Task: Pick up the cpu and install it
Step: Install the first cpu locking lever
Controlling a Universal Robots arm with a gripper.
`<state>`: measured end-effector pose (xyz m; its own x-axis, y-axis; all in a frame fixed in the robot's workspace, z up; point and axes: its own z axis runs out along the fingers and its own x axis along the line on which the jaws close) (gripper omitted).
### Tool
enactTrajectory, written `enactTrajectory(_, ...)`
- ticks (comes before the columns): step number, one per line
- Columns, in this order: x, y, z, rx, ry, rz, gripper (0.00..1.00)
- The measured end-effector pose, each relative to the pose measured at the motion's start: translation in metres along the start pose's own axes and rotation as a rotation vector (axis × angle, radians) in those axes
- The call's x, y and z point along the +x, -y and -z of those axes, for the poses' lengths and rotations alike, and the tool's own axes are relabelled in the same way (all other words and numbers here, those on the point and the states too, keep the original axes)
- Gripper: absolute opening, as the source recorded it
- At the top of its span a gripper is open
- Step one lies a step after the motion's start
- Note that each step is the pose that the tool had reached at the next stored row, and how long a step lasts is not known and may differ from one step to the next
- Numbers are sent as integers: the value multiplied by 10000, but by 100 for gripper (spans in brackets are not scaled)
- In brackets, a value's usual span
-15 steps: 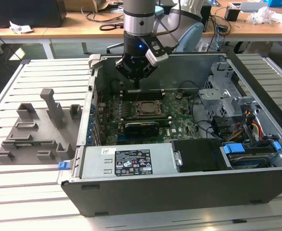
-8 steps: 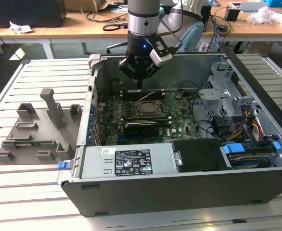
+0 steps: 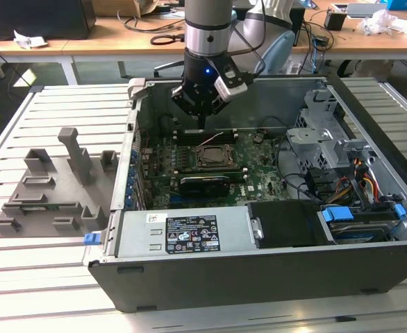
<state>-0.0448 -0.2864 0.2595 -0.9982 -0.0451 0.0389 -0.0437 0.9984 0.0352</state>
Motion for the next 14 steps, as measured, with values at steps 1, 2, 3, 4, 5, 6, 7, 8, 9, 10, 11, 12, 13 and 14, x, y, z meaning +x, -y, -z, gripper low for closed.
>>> enactTrajectory(1,1,18,1,-46,1,2,11)
enactTrajectory(2,1,23,0,-50,2,2,11)
enactTrajectory(3,1,23,0,-50,2,0,11)
enactTrajectory(4,1,23,0,-49,2,1,11)
enactTrajectory(5,1,24,-2,-50,2,1,11)
enactTrajectory(6,1,24,-11,-50,2,1,11)
enactTrajectory(7,0,25,-39,-48,-5,1,11)
enactTrajectory(8,-1,26,-57,-49,-9,0,11)
enactTrajectory(9,-2,26,-76,-50,-12,0,11)
enactTrajectory(10,-3,26,-107,-50,-16,-1,11)
enactTrajectory(11,-5,15,-134,-50,-19,0,11)
enactTrajectory(12,-9,-1,-170,-49,-25,-1,11)
enactTrajectory(13,-16,-17,-208,-51,-28,-1,11)
enactTrajectory(14,-24,-27,-234,-51,-33,0,11)
